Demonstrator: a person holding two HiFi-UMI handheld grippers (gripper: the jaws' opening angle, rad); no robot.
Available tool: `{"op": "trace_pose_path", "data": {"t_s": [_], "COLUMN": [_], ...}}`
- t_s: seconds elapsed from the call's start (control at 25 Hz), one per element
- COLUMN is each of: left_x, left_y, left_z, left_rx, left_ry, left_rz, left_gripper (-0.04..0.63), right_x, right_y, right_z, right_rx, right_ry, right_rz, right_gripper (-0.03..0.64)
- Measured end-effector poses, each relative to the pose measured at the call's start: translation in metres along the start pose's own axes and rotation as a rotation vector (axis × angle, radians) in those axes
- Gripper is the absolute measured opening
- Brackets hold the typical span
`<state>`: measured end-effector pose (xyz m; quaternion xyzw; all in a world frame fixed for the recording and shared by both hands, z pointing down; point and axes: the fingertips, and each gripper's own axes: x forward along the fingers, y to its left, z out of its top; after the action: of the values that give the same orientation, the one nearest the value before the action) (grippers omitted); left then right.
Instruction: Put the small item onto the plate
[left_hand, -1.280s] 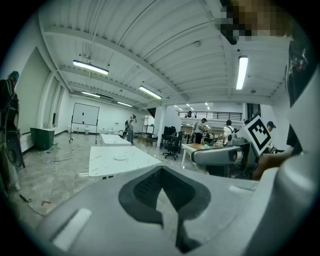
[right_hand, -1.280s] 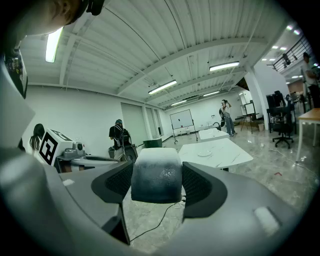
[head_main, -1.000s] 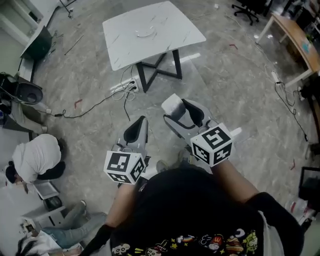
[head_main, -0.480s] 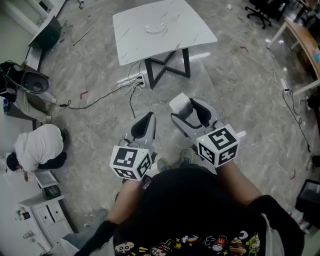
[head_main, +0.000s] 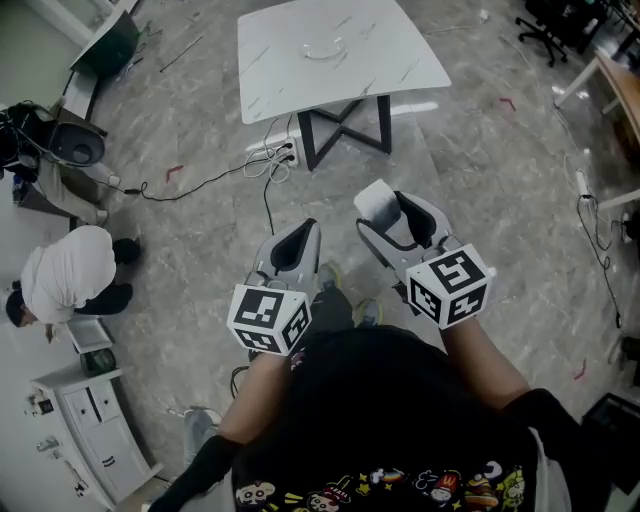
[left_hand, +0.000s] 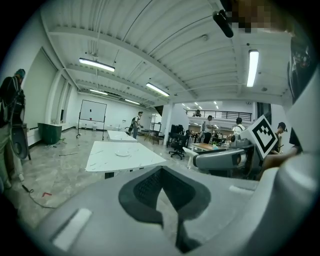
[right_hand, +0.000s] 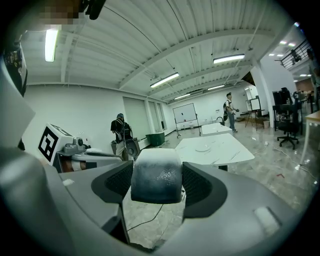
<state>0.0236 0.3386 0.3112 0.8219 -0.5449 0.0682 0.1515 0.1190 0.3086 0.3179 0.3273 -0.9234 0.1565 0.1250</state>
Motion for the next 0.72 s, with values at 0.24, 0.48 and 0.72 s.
{"op": "trace_pose_path", "data": {"t_s": [0.24, 0.48, 0.72], "left_x": [0.04, 0.099, 0.137], "left_y": [0.029, 0.074, 0.132], "left_z": [0.008, 0.03, 0.051], "left_rx": [-0.006, 0.002, -0.011], "left_ry": [0.002, -0.002, 0.019], "left_rz": [-0.015, -0.065, -0.081], "left_gripper": [0.0, 0.0, 0.0], "right_x": [0.036, 0.09, 0.151], "right_y": [-0.02, -0.048, -0.072], "right_z": [0.011, 0.031, 0.056], "right_rx": [0.0, 0.012, 0.037], "right_ry": [0.014, 0.025, 0.056], "right_rz": [-0.004, -0.035, -0.068], "right_gripper": [0.334, 0.334, 0.334]}}
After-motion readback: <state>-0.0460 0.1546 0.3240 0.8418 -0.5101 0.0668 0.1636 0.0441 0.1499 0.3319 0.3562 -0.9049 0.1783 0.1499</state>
